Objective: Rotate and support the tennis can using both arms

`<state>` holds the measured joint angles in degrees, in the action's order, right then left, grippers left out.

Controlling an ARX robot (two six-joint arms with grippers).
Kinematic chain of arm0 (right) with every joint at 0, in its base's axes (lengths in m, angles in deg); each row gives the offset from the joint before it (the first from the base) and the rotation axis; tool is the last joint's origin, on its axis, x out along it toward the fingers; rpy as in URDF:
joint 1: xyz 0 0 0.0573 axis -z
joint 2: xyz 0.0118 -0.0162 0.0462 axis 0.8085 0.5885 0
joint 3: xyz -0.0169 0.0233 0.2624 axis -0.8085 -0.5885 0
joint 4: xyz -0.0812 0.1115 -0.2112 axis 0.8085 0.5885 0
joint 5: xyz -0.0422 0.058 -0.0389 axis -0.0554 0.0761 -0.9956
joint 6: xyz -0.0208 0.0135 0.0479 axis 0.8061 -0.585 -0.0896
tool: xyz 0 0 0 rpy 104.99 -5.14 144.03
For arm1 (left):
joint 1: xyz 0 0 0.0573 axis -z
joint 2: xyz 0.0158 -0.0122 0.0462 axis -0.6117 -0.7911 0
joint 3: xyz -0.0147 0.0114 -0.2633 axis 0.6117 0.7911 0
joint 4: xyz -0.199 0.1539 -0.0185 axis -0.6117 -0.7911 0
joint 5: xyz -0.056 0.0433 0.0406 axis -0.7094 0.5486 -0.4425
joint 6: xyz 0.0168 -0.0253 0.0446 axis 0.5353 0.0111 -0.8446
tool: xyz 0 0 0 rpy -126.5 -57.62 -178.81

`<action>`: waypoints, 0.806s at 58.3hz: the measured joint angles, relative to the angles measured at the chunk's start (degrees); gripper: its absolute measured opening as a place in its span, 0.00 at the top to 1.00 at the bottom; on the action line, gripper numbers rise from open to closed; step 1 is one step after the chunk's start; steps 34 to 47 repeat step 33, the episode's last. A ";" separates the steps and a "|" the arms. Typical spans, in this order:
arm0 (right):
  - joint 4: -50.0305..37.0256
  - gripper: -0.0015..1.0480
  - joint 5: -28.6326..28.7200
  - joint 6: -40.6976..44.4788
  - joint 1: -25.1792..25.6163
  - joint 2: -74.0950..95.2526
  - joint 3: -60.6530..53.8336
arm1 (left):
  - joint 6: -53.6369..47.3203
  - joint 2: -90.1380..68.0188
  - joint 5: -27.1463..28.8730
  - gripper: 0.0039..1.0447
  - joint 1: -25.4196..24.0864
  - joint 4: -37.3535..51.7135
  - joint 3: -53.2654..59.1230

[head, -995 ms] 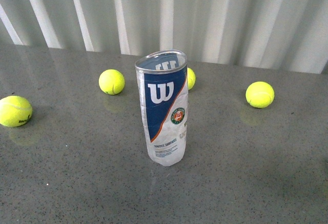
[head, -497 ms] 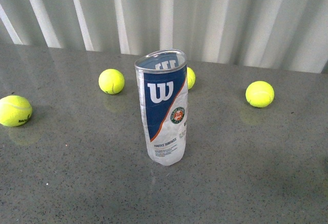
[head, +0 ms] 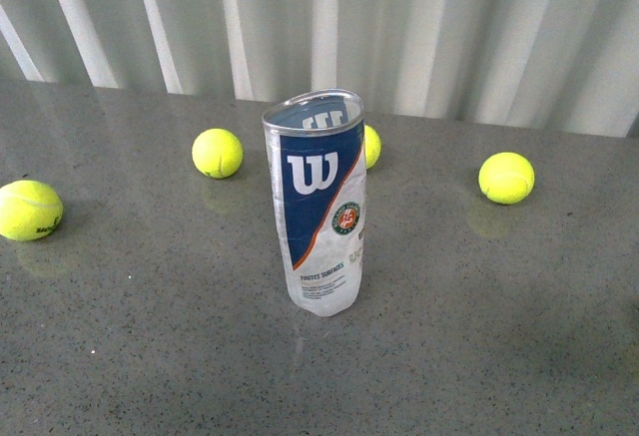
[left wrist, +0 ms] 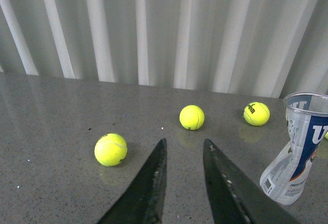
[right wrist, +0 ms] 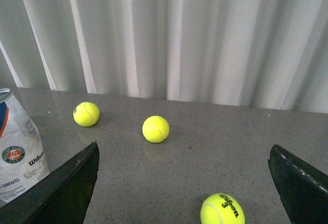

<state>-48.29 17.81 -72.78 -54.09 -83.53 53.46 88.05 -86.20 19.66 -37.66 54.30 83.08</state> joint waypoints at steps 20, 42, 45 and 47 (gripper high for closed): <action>0.00 0.07 0.00 0.00 0.00 0.00 0.00 | 0.02 0.00 0.00 0.19 0.00 0.00 0.00; 0.00 0.07 0.00 0.00 0.00 0.00 0.00 | -0.02 0.00 0.00 0.06 0.00 0.00 0.00; 0.00 0.07 0.00 0.00 0.00 0.00 0.00 | -0.02 0.00 0.00 0.06 0.00 0.00 0.00; 0.00 0.07 0.00 0.00 0.00 0.00 0.00 | -0.02 0.00 0.00 0.06 0.00 0.00 0.00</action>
